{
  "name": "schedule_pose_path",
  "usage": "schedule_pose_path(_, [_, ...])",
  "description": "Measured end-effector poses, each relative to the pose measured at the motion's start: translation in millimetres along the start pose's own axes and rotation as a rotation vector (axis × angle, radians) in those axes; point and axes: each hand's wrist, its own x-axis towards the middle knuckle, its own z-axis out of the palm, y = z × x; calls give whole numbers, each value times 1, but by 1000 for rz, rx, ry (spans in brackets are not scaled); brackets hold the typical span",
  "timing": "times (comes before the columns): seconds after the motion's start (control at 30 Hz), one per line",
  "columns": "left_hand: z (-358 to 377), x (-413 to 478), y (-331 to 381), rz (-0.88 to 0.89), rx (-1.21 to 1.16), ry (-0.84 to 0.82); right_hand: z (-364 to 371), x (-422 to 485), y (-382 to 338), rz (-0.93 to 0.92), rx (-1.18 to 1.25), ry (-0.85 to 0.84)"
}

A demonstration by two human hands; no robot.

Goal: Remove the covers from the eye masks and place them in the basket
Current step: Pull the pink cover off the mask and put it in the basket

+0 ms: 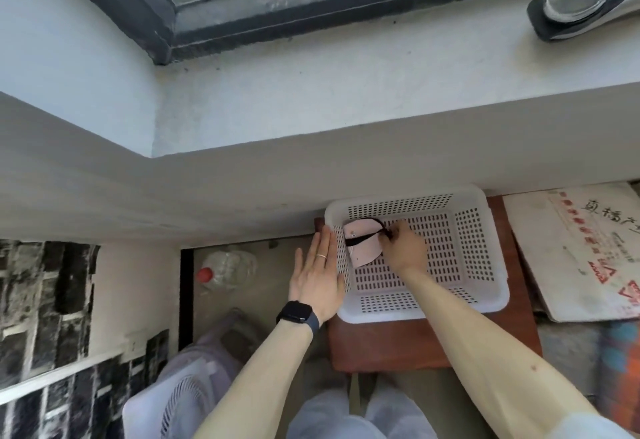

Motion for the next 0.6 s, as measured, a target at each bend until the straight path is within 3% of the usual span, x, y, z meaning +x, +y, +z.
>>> schedule_pose_path(0.33, [-54,-2,19,45,29,-123,-74,-85,-6,-8,3,-79])
schedule_pose_path(0.47, [-83,-7,38,206,129,-87,-116,-150,-10,-64,66,59])
schedule_pose_path(0.6, [-114,-17,72,428,178,-21,-149,-220,-3,-48,103,316])
